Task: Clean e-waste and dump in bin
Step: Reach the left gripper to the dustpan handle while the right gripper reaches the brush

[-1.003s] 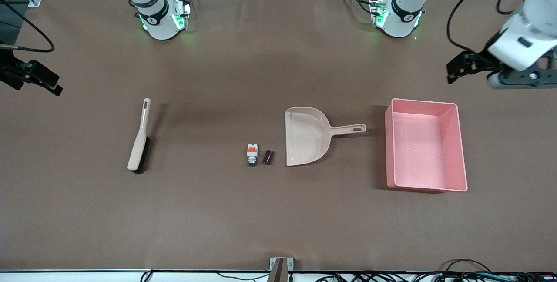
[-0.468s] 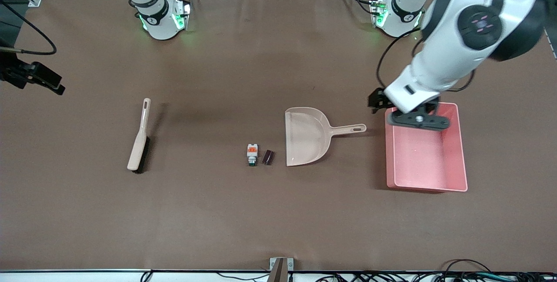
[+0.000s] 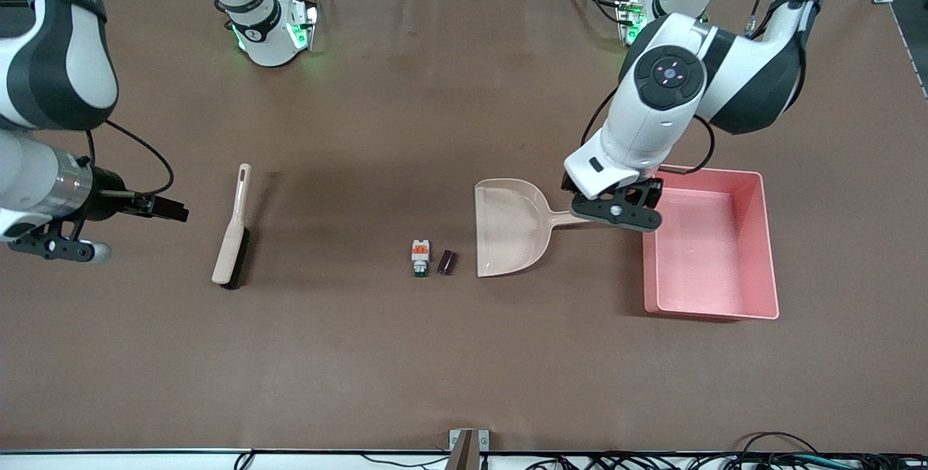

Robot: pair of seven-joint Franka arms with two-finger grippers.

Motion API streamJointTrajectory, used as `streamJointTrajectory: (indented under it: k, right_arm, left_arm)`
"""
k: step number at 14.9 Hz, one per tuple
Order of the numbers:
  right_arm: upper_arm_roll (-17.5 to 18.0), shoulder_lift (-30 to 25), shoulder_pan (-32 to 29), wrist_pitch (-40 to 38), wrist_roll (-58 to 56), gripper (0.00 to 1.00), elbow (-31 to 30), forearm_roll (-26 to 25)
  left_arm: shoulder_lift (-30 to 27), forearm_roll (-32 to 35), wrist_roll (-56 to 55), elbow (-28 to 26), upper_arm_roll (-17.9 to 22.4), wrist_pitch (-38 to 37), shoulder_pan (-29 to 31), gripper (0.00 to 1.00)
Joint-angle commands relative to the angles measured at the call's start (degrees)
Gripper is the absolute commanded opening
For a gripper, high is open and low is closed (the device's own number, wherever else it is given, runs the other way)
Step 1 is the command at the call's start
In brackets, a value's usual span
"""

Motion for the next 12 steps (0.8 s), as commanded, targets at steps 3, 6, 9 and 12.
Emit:
streamJointTrajectory:
  k: [3, 6, 9, 12]
  right_arm:
    - [0.30, -1.00, 1.66, 10.09, -1.77, 1.00, -11.88, -2.83]
    - [0.30, -0.83, 1.57, 20.19, -1.77, 1.00, -20.14, -7.21]
    - [0.30, -0.13, 1.04, 30.74, -1.68, 1.00, -27.62, -9.42]
    - [0.30, 3.11, 0.96, 38.14, -0.98, 1.00, -30.37, -9.42]
  left_arm:
    - [1.07, 2.01, 12.12, -3.24, -1.70, 1.22, -0.66, 0.99]
    - [0.99, 4.21, 28.09, -6.05, -2.06, 2.88, -0.23, 0.98]
    - [0.99, 4.38, 37.10, -10.26, -2.06, 7.62, -0.05, 0.97]
    - [2.39, 6.83, 42.19, -14.48, -2.06, 15.69, -0.66, 0.95]
